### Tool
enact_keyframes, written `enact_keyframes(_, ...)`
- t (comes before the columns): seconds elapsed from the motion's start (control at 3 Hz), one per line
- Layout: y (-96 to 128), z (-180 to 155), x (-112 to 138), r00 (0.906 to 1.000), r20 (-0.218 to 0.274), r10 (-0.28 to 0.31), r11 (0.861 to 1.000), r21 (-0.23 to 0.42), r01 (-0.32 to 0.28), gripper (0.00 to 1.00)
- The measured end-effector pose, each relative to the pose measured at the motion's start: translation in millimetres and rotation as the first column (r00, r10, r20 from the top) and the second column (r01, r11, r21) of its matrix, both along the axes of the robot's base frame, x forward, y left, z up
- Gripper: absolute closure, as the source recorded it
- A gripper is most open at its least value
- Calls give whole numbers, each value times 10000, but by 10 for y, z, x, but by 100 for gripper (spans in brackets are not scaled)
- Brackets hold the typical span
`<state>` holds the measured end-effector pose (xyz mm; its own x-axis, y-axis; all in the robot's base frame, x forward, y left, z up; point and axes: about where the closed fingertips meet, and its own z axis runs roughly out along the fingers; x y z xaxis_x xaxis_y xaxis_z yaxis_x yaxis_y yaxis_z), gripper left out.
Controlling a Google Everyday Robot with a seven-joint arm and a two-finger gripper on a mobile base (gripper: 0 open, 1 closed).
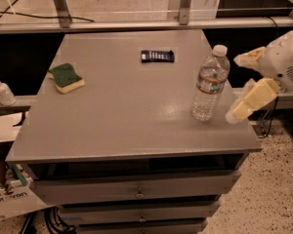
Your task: Knock water bottle over
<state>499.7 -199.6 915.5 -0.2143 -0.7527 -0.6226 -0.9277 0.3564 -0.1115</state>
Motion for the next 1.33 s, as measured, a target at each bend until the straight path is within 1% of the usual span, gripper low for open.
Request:
enact_keyframes(0.33,249,-222,24,9986,-443,275,9965,796,-239,0)
enact_keyframes(0.67,548,-362,41,9958,-633,657,9875,1471,-558,0)
enact_keyframes(1.0,853,-420,49,9921,-645,1079,9775,1890,-940,0)
enact_keyframes(1.33,1071,-439,63,9892,-569,1353,9721,2006,-1215,0)
